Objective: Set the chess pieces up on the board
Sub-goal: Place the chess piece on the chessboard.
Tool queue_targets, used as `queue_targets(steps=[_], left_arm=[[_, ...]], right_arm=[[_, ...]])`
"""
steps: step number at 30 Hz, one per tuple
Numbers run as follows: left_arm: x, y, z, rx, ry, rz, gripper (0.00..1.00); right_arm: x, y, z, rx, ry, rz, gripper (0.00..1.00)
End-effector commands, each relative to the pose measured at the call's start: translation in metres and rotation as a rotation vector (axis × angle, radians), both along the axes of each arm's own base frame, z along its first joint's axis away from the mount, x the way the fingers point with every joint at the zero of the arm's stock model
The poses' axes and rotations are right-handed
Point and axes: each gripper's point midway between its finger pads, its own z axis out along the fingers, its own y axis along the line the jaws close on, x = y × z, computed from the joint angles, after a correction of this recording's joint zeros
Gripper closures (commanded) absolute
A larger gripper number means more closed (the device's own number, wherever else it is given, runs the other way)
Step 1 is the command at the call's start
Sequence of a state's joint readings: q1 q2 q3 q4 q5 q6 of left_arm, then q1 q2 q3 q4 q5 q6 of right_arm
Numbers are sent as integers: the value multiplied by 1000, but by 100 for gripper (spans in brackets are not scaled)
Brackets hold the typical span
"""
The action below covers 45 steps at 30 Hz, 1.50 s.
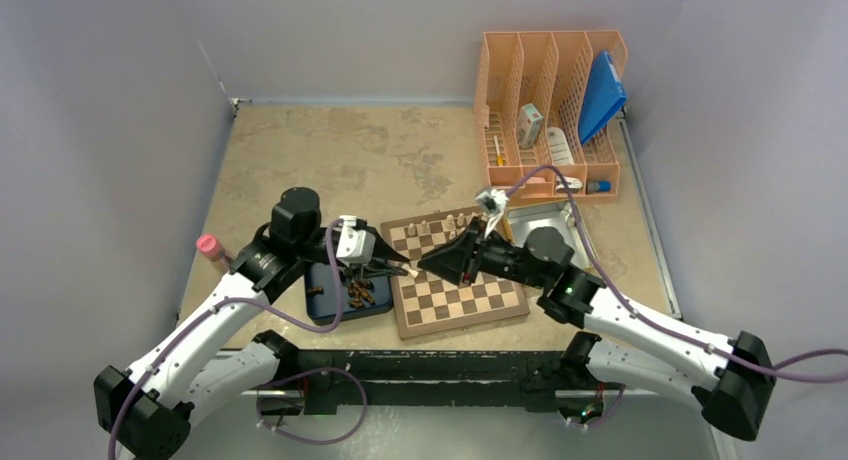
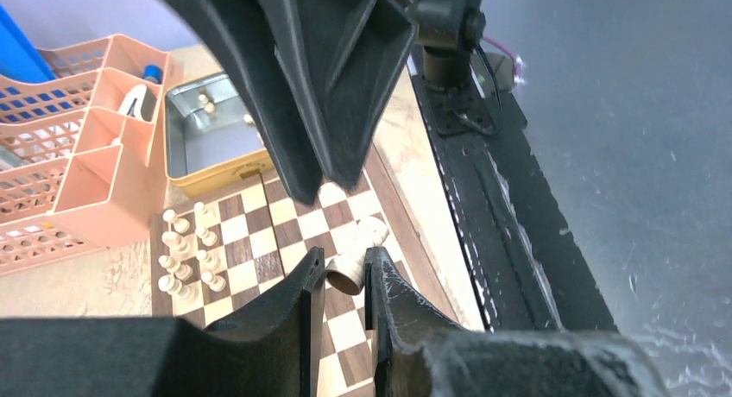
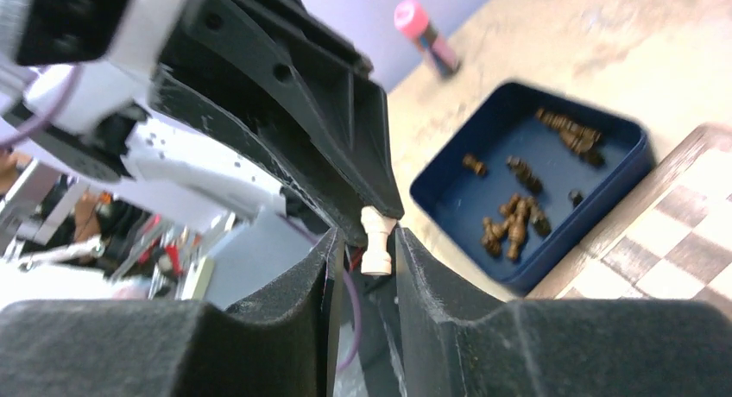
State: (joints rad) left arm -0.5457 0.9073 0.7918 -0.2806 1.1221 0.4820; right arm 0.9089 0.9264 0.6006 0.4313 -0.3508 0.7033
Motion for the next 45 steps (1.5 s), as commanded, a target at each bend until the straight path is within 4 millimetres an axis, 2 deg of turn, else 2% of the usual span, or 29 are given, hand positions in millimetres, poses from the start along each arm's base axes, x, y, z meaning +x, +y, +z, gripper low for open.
queue_targets(steps=[1, 7, 10, 13, 17, 21, 26, 30, 34, 40, 45], left_arm=[[6, -7, 42, -153, 66, 91, 95], [24, -5, 67, -269, 196, 263, 96], [41, -2, 76, -327, 306, 388, 98], [55, -1, 76, -351, 431, 477, 97], [63, -3, 78, -364, 547, 521, 97], [65, -4, 79, -351, 588, 535, 98], [59, -3, 80, -357, 615, 521, 99], [49, -5, 85, -373, 651, 471, 100], [43, -7, 86, -370, 687, 433, 100], [41, -9, 81, -352, 707, 419, 100], [40, -10, 78, -342, 716, 419, 100]], right_arm=[[22, -21, 45, 146, -115, -187, 68], [35, -37, 68, 177, -231, -295, 68], [39, -42, 81, 194, -290, -327, 68], [37, -40, 90, 204, -320, -316, 65], [35, -32, 90, 214, -322, -273, 62], [29, -26, 92, 250, -320, -230, 59], [34, -23, 91, 262, -265, -247, 57], [37, -11, 74, 215, -165, -220, 58], [35, -4, 73, 223, -151, -188, 60], [36, -6, 75, 249, -134, -197, 66], [38, -11, 78, 263, -138, -225, 63]])
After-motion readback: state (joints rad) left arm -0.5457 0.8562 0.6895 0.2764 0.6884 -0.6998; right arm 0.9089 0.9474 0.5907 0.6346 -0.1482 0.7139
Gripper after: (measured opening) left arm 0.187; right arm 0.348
